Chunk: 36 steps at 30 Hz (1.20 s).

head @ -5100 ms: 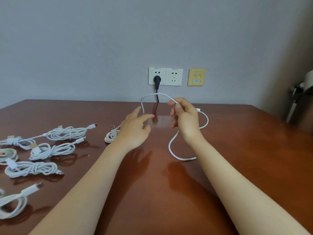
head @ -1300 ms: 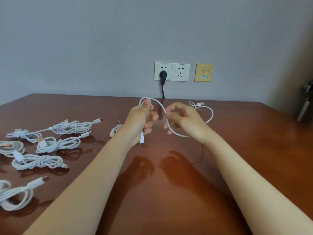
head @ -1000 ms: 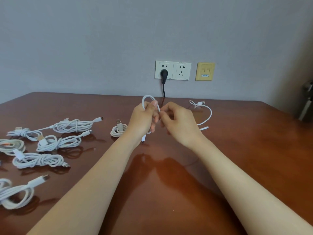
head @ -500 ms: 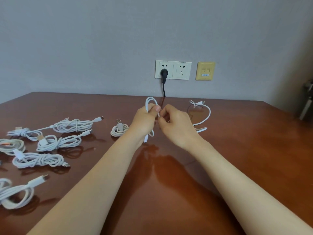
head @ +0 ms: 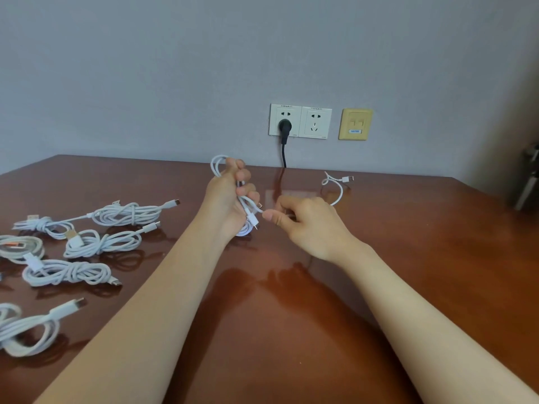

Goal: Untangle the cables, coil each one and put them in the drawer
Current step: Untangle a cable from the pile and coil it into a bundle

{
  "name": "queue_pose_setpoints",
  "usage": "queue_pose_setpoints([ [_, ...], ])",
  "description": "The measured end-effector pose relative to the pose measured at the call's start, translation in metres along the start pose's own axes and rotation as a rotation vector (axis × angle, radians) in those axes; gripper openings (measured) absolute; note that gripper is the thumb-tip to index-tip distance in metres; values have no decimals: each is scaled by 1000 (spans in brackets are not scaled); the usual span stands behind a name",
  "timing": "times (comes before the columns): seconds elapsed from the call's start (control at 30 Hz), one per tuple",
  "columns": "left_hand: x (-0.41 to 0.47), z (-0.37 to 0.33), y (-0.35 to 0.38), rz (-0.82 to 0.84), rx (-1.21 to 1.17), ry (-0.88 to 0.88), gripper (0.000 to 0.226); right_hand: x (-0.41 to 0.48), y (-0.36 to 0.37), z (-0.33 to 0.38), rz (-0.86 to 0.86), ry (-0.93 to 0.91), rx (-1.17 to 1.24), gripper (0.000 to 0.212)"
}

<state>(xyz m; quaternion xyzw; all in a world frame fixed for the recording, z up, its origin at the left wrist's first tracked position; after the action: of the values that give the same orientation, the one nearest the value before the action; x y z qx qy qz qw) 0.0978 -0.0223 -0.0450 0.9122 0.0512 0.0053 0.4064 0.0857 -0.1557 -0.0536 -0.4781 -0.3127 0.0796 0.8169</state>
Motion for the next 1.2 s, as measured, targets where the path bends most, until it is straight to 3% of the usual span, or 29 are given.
queue_pose_setpoints([
  [0.13,1,-6,-2,-4,55,13,37,0,-8,-1,-122,-66,150,14],
  [0.27,0,-4,-1,-3,230,41,38,3,-7,-1,-268,-182,96,6],
  [0.47,-5,1,2,-45,462,131,38,5,-6,1,-252,-271,52,8],
  [0.7,-5,9,0,-92,737,139,38,5,-6,7,-176,-256,183,11],
  [0.87,-5,11,0,-72,1037,206,49,1,-10,9,-126,-136,342,30],
  [1.1,-17,19,5,188,1255,69,72,3,-10,4,-159,-60,312,58],
  [1.2,-22,23,8,320,1185,-72,76,3,-9,-5,-127,38,302,64],
])
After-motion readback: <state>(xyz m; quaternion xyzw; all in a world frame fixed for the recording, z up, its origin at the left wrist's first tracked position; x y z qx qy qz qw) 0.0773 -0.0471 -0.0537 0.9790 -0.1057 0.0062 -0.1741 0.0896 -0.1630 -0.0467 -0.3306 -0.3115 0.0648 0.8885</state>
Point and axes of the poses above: each hand's wrist, its own x-axis towards the middle knuckle, its own y-axis out of the palm, z = x × y, the point moved 2 cm from there along x, towards the middle knuckle, and after that the axes turned 2 degrees about -z, right-handed, at the moved point
